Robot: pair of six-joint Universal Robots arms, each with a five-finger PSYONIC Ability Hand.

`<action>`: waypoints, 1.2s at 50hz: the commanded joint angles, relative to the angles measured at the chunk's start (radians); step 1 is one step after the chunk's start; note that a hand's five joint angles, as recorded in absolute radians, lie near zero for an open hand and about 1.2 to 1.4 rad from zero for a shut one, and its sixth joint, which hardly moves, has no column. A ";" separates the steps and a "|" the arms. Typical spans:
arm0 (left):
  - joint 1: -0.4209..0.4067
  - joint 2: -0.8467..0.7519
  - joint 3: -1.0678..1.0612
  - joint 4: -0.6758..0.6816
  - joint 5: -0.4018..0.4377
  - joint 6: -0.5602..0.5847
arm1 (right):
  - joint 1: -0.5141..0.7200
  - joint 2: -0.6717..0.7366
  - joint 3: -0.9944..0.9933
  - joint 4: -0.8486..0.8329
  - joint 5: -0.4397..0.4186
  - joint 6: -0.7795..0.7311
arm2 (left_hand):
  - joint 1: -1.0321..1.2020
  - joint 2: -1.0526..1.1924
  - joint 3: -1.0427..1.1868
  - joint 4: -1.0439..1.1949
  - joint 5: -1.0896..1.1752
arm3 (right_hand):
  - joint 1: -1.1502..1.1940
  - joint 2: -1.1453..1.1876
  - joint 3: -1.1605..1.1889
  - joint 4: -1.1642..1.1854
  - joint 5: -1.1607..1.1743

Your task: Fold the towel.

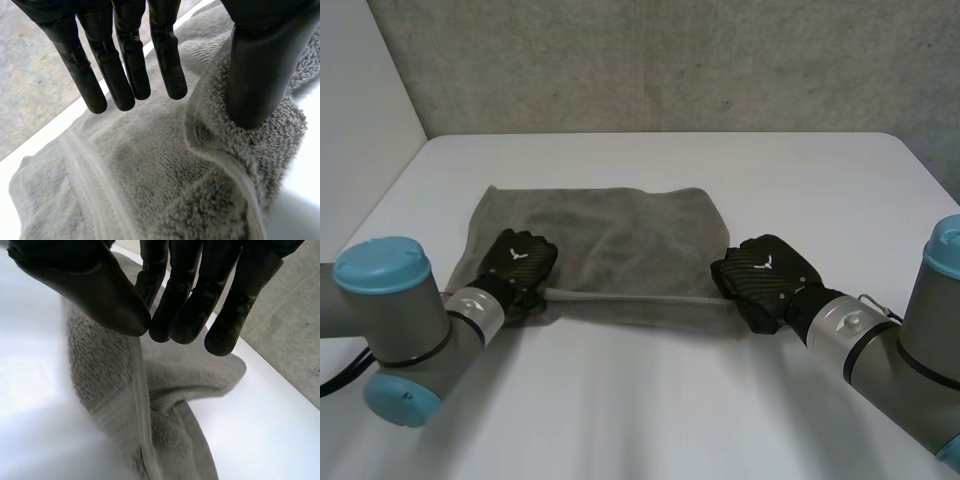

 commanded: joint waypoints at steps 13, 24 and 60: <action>0.029 0.119 -0.098 -0.031 0.006 -0.005 | -0.068 0.006 -0.039 -0.036 0.153 0.122 | -0.101 -0.112 -0.120 -0.114 -0.096 | 0.076 0.065 0.068 0.058 0.039; 0.015 0.140 -0.106 -0.034 0.006 -0.011 | -0.002 0.024 -0.033 0.091 0.155 0.125 | -0.092 -0.103 -0.111 -0.105 -0.088 | -0.997 -1.008 -1.005 -1.014 -1.034; 0.012 0.157 -0.051 -0.258 0.014 -0.048 | 0.044 0.116 0.027 -0.068 0.135 0.069 | -0.200 -0.212 -0.219 -0.213 -0.196 | 0.076 0.065 0.068 0.058 0.039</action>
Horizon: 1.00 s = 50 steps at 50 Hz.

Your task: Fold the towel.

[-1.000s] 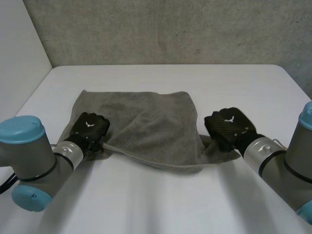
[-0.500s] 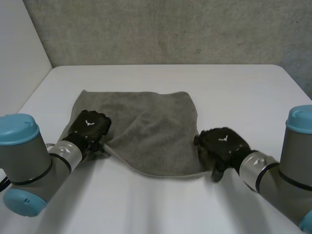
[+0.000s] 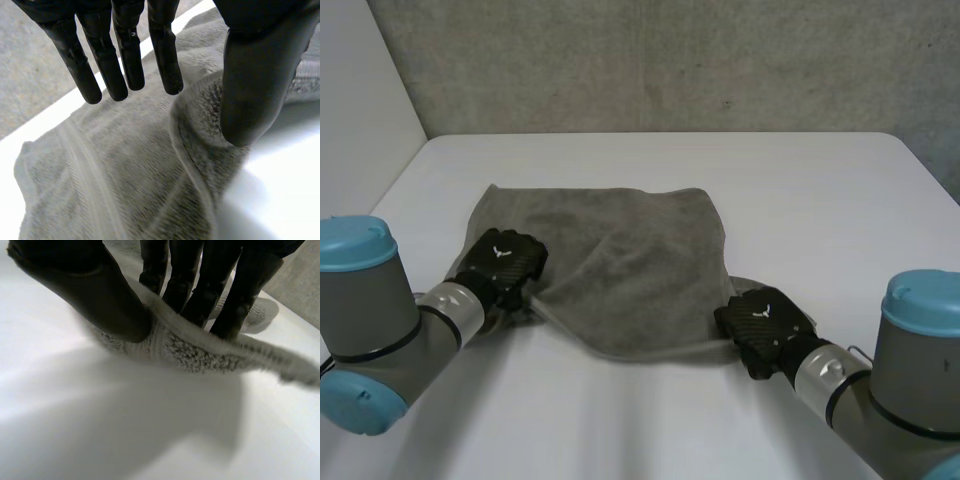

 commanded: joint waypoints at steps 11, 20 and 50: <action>0.032 0.049 -0.122 -0.062 0.026 -0.008 | -0.015 -0.064 -0.160 0.030 0.022 0.194 | -0.121 -0.132 -0.136 -0.140 -0.111 | 0.076 0.102 0.097 0.094 0.074; 0.069 0.047 -0.158 0.007 0.017 -0.001 | -0.057 -0.061 -0.160 0.041 0.020 0.251 | -0.118 -0.129 -0.133 -0.137 -0.109 | 0.076 0.102 0.097 0.094 0.074; 0.168 0.040 -0.166 0.074 -0.006 0.006 | -0.124 -0.065 -0.181 0.068 0.011 0.258 | 0.421 0.409 0.406 0.402 0.430 | 0.076 0.102 0.097 0.094 0.074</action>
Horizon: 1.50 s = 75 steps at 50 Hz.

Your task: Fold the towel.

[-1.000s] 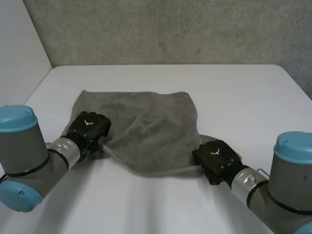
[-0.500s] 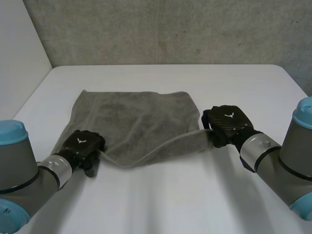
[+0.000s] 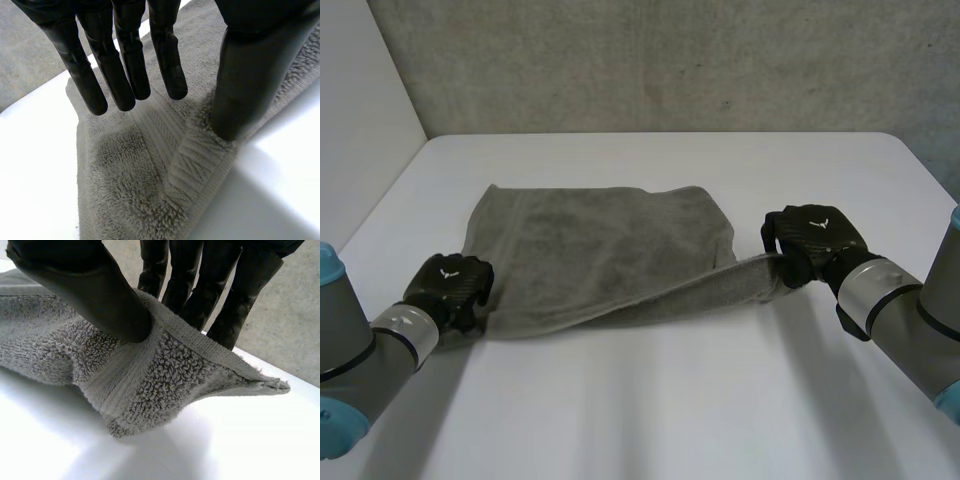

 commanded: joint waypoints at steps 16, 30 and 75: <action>-0.002 0.106 -0.040 -0.012 0.014 -0.013 | 0.009 0.005 0.005 0.004 -0.002 0.001 | -0.266 -0.273 -0.271 -0.272 -0.265 | 0.072 0.102 0.083 0.062 0.060; 0.018 0.112 -0.123 -0.012 0.086 -0.007 | 0.009 0.005 0.010 0.004 -0.002 -0.004 | -0.275 -0.282 -0.280 -0.281 -0.273 | 0.072 0.102 0.083 0.062 0.060; 0.119 0.017 -0.078 0.005 0.121 0.021 | 0.007 0.012 0.016 0.004 -0.003 -0.005 | 0.632 0.625 0.627 0.626 0.633 | 0.072 0.102 0.083 0.062 0.060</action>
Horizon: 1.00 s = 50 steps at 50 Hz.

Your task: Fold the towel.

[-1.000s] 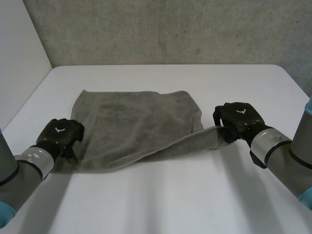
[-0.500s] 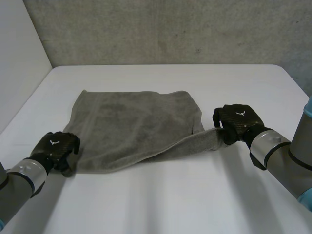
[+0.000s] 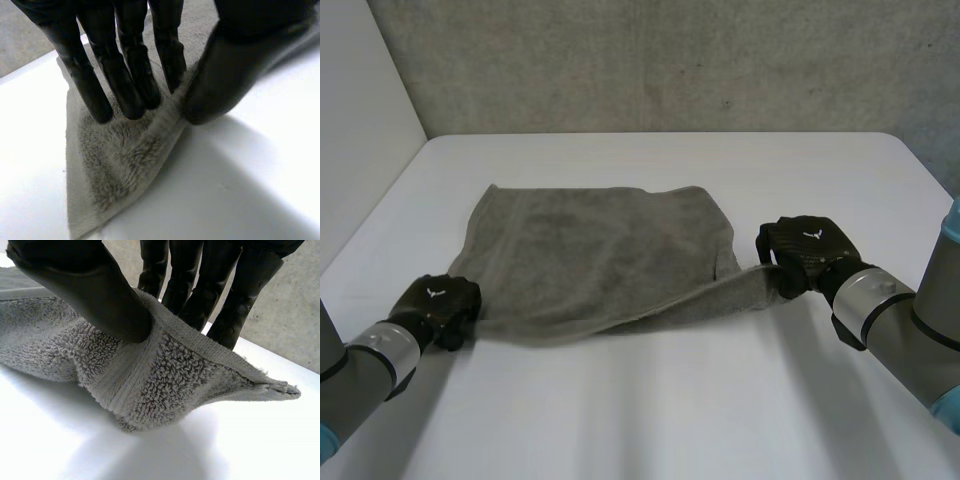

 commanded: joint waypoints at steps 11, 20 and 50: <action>0.000 0.091 0.021 0.002 0.002 -0.014 | -0.012 -0.013 -0.019 0.011 0.000 0.000 | 0.237 0.227 0.234 0.224 0.250 | 0.071 0.102 0.083 0.058 0.060; 0.000 0.266 0.079 -0.014 0.056 -0.060 | -0.023 -0.172 -0.138 0.200 -0.011 -0.048 | 0.237 0.227 0.234 0.224 0.250 | 0.071 0.102 0.083 0.058 0.060; -0.018 0.056 0.561 -0.204 0.083 -0.329 | 0.015 0.163 -0.788 0.586 0.150 -0.459 | 0.237 0.227 0.234 0.224 0.250 | 0.071 0.102 0.083 0.058 0.060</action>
